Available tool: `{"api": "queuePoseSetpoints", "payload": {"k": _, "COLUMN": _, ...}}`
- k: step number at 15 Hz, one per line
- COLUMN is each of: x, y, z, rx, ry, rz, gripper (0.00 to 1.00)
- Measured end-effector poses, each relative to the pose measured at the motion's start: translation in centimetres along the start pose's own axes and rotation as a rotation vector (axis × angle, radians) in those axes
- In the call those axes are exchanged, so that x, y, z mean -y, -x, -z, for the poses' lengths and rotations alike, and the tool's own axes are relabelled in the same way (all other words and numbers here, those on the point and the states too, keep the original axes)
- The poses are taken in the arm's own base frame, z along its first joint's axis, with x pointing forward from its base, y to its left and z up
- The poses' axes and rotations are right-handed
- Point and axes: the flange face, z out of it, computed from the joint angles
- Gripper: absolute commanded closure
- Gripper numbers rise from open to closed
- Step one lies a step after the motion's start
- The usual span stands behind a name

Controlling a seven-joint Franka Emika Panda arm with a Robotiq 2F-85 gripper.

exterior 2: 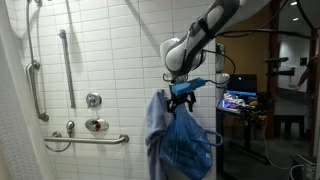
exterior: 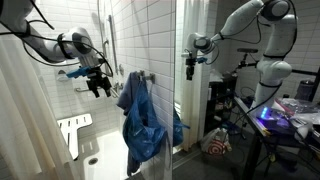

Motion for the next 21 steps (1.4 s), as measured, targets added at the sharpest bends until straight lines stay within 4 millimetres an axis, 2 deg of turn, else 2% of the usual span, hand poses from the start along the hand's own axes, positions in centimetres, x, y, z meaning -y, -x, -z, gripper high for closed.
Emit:
{"api": "queuePoseSetpoints", "payload": {"k": 5, "x": -0.5, "y": -2.6, "z": -0.2, "rx": -0.077, "ry": -0.033, "rz": -0.106, "gripper": 0.0}}
{"api": "queuePoseSetpoints", "payload": {"k": 8, "x": -0.2, "y": -4.3, "z": 0.4, "rx": -0.194, "ry": -0.076, "rz": -0.169, "gripper": 0.0}}
{"api": "queuePoseSetpoints", "payload": {"k": 11, "x": 0.3, "y": -5.3, "z": 0.2, "rx": -0.293, "ry": -0.069, "rz": -0.198, "gripper": 0.0}}
{"api": "queuePoseSetpoints", "payload": {"k": 21, "x": 0.1, "y": -8.7, "z": -4.0, "rx": -0.332, "ry": 0.001, "rz": -0.259, "gripper": 0.0}}
